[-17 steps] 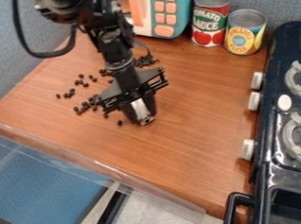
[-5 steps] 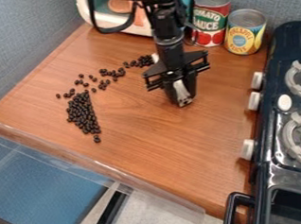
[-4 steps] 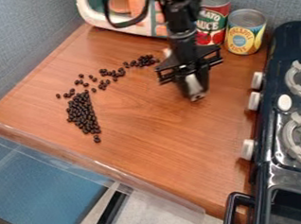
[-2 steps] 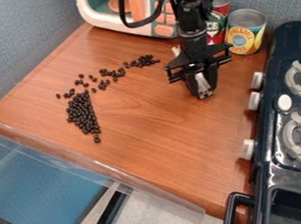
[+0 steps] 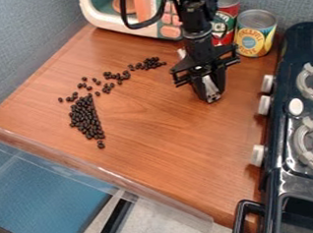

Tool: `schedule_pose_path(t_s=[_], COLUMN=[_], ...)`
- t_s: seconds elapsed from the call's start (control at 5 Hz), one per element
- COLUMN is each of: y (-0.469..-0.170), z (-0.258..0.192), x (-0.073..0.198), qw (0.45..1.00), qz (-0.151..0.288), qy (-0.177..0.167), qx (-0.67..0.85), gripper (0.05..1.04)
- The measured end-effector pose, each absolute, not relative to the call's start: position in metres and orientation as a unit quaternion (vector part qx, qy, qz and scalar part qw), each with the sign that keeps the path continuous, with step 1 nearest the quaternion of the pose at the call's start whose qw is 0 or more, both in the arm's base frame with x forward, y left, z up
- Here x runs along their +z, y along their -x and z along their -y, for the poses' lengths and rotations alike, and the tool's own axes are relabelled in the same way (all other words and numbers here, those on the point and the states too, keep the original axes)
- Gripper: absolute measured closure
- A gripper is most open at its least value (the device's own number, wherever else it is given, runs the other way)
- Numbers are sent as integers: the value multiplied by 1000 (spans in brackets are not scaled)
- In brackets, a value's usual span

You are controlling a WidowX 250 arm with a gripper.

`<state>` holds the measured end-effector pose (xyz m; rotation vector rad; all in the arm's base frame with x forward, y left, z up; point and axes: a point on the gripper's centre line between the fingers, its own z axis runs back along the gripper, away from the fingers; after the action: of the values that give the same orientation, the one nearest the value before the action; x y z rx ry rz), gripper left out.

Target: Sweep into pile

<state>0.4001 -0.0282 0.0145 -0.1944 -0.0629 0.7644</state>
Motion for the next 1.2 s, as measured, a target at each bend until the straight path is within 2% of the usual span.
schedule_pose_path(t_s=[0.8,1.2], y=[-377,-355], z=[-51,-64], x=[14,16], qw=[886,865], qz=[47,55], qy=[95,91], qx=[451,490], gripper=[711,711])
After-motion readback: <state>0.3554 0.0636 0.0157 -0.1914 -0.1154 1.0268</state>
